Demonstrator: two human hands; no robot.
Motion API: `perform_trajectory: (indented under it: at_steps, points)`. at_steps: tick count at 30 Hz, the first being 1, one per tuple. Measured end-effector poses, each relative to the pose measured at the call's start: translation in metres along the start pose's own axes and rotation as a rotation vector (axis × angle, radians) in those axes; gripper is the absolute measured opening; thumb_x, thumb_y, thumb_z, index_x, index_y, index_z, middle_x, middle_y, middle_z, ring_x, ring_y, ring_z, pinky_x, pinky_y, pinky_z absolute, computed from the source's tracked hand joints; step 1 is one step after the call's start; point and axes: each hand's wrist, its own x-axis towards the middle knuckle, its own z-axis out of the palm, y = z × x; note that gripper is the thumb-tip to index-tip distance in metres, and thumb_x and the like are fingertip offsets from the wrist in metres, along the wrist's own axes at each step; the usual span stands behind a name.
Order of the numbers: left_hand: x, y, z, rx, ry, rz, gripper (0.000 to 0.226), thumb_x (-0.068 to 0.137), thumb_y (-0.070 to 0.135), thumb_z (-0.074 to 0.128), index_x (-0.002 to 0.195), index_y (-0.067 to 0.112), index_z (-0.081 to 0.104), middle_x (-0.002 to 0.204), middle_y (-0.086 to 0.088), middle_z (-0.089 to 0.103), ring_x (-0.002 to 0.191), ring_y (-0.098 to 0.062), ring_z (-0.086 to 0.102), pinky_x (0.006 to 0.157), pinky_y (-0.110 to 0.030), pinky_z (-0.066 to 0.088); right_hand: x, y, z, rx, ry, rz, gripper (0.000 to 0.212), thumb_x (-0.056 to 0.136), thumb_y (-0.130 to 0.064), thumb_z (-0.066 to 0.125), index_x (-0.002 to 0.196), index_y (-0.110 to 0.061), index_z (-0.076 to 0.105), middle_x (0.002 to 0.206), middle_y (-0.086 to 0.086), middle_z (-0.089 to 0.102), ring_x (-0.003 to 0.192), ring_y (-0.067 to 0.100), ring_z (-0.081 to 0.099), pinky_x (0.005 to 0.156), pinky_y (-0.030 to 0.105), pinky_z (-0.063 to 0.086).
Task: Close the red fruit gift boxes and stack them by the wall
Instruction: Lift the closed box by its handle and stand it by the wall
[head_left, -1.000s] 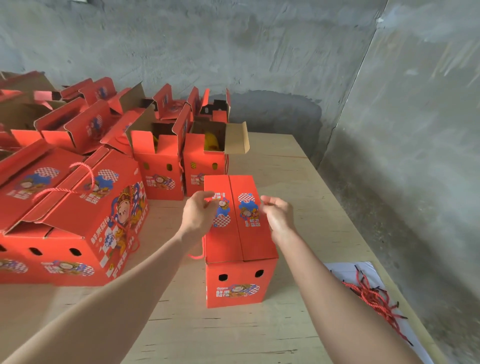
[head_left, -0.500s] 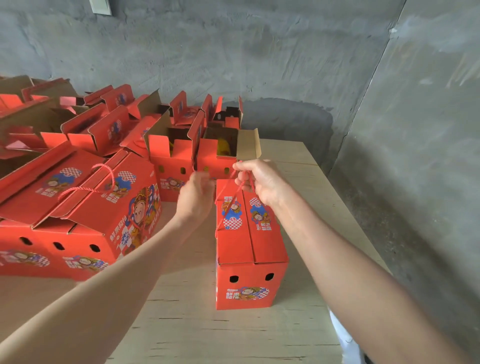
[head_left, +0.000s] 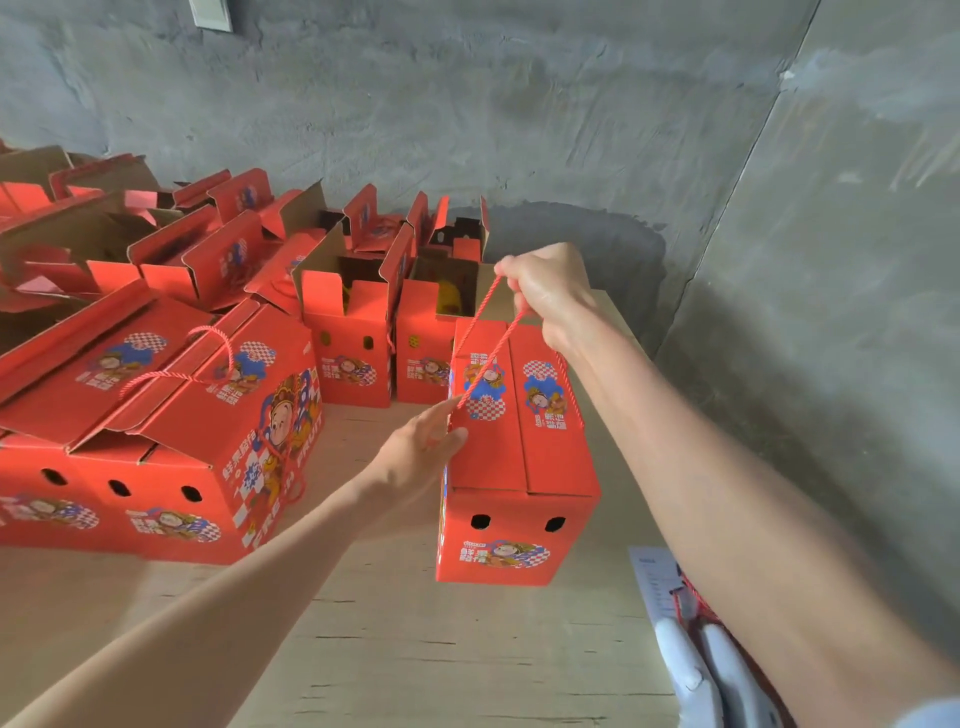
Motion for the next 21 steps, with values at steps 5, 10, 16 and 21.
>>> perform_trajectory:
  at_steps: [5, 10, 16, 21]
  points:
    - [0.003, 0.006, 0.002, -0.088, 0.028, 0.026, 0.055, 0.092, 0.038, 0.056, 0.143, 0.028, 0.038, 0.131, -0.016, 0.057, 0.122, -0.03, 0.052, 0.1, -0.04, 0.045, 0.003, -0.006, -0.004, -0.002, 0.026, -0.108, 0.03, 0.086, -0.01, 0.059, 0.089, 0.021, 0.062, 0.068, 0.012, 0.046, 0.055, 0.019, 0.042, 0.051, 0.02, 0.038]
    - [0.022, 0.02, 0.011, -0.047, 0.08, 0.019, 0.052, 0.093, 0.025, 0.059, 0.141, 0.019, 0.042, 0.136, -0.014, 0.053, 0.127, -0.031, 0.049, 0.106, -0.045, 0.04, 0.024, -0.006, -0.015, -0.052, 0.036, -0.075, 0.025, 0.086, -0.009, 0.06, 0.089, 0.015, 0.065, 0.062, 0.008, 0.05, 0.049, 0.014, 0.046, 0.061, 0.027, 0.043]
    - [0.033, 0.014, 0.046, 0.232, 0.103, 0.017, 0.056, 0.089, 0.023, 0.063, 0.14, 0.013, 0.041, 0.135, -0.013, 0.045, 0.126, -0.025, 0.042, 0.099, -0.027, 0.033, 0.042, 0.033, -0.019, -0.157, 0.047, 0.035, 0.018, 0.087, -0.008, 0.059, 0.07, -0.004, 0.064, 0.06, 0.007, 0.055, 0.05, 0.016, 0.05, 0.06, 0.026, 0.043]
    - [0.036, -0.003, 0.055, 0.325, -0.095, -0.004, 0.063, 0.091, 0.023, 0.06, 0.146, 0.014, 0.031, 0.142, -0.011, 0.044, 0.129, -0.026, 0.042, 0.104, -0.03, 0.034, 0.044, 0.075, -0.014, -0.345, 0.015, -0.012, 0.02, 0.093, -0.013, 0.055, 0.082, -0.002, 0.068, 0.077, 0.012, 0.063, 0.074, 0.024, 0.06, 0.069, 0.032, 0.047]
